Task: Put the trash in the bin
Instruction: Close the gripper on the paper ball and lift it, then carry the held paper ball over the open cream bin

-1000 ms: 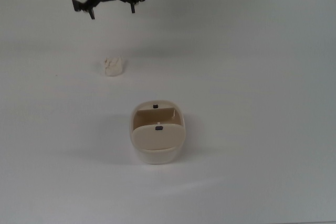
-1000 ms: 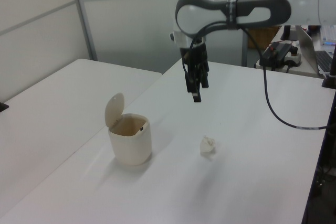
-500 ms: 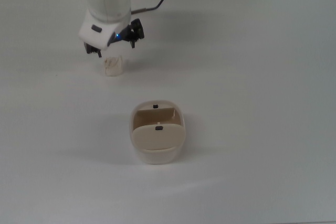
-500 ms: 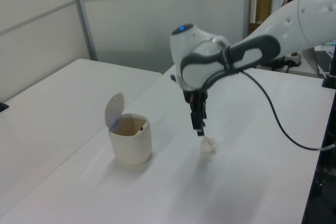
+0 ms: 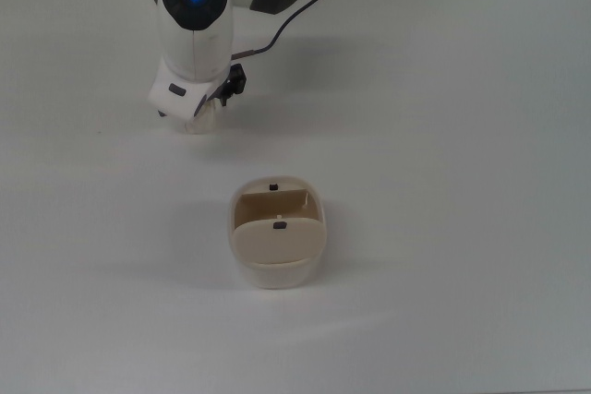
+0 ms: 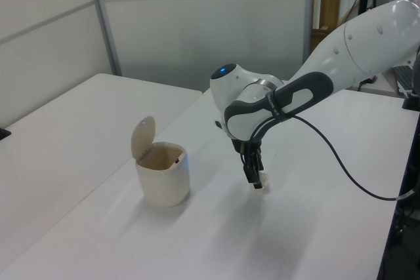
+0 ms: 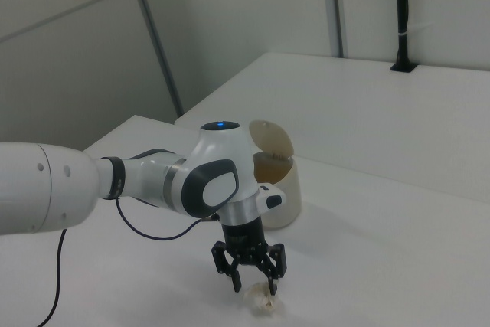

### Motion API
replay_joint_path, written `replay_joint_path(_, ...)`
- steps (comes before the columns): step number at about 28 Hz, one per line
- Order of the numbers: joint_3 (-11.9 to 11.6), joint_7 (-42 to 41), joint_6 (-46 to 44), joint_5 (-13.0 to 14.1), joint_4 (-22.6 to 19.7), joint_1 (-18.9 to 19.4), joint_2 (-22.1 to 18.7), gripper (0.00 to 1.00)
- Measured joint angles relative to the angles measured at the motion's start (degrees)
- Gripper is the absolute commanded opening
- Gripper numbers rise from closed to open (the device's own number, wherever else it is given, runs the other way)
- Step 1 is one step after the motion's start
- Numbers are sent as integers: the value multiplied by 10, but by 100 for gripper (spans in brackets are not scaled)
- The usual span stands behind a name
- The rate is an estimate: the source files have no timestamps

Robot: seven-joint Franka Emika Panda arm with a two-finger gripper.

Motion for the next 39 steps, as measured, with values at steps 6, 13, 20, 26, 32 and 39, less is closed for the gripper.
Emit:
replay_joint_path(6,0,0,19,0,0,-3,11,48)
replay_joint_path(13,0,0,26,0,9,-3,13,33)
replay_joint_path(20,-2,0,31,1,38,-3,-1,33)
replay_joint_path(26,0,0,45,58,81,-2,-28,33)
replay_joint_path(32,4,0,117,108,97,6,-37,33)
replay_joint_path(39,30,0,229,142,95,10,-25,37)
